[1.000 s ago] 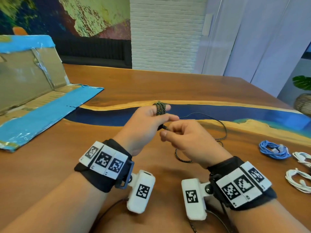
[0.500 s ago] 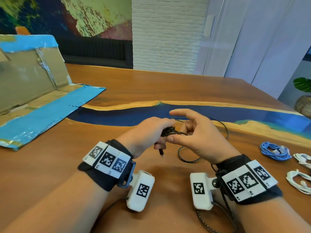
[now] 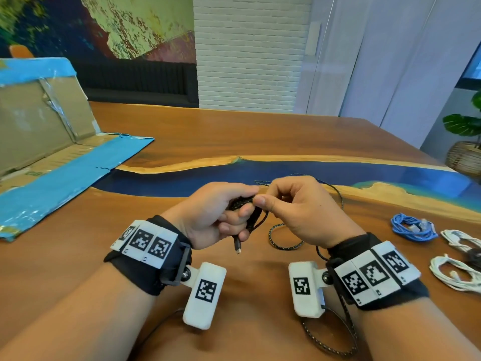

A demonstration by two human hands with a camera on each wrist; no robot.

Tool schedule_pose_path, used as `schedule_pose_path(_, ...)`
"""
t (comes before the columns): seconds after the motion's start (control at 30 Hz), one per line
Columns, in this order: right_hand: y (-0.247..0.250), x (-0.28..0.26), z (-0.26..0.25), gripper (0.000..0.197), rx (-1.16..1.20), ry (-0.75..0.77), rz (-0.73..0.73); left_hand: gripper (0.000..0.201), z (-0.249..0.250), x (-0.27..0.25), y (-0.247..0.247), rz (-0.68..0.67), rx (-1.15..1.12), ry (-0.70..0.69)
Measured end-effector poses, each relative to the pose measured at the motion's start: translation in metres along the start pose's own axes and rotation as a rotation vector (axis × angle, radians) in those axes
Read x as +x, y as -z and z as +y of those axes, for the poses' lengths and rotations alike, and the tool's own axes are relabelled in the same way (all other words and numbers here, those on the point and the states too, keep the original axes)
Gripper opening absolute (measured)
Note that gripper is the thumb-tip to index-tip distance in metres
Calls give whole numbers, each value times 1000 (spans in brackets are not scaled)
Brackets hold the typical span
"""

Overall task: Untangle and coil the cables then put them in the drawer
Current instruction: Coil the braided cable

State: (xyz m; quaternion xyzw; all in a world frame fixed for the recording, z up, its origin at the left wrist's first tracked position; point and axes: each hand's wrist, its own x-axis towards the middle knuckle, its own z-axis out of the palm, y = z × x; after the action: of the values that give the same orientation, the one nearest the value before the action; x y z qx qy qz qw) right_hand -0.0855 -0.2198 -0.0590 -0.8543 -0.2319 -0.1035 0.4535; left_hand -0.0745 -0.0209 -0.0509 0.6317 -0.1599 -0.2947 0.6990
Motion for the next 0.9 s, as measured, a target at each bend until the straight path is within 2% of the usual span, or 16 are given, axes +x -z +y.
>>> schedule_pose_path(0.07,-2,1,-2,15,53,2,8,48,2,-2,1,-51,-68,-5)
schedule_pose_path(0.13,-4,1,-4,18,50,13,-27,48,3,-2,2,-81,-137,-8)
schedule_pose_path(0.23,-9,-1,-8,39,8,32,-83,48,2,0,3,-82,-192,4)
schedule_pose_path(0.3,-13,-1,-10,53,19,48,-57,47,1,-1,1,-80,-217,11)
schedule_pose_path(0.47,-12,2,-9,70,125,55,-56,47,-3,0,-7,-118,-275,-20)
schedule_pose_path(0.57,-8,3,-7,63,222,20,-65,44,-5,-1,-5,-146,-297,-80)
schedule_pose_path(0.7,-3,2,-2,31,459,-148,-74,43,-1,5,-8,-23,-441,-200)
schedule_pose_path(0.77,-2,4,2,22,507,-225,-57,43,1,7,-5,16,-560,-270)
schedule_pose_path(0.83,-5,4,5,24,453,-285,-76,44,2,9,-2,47,-621,-332)
schedule_pose_path(0.9,-10,3,4,30,292,-314,-155,44,3,11,0,133,-649,-403)
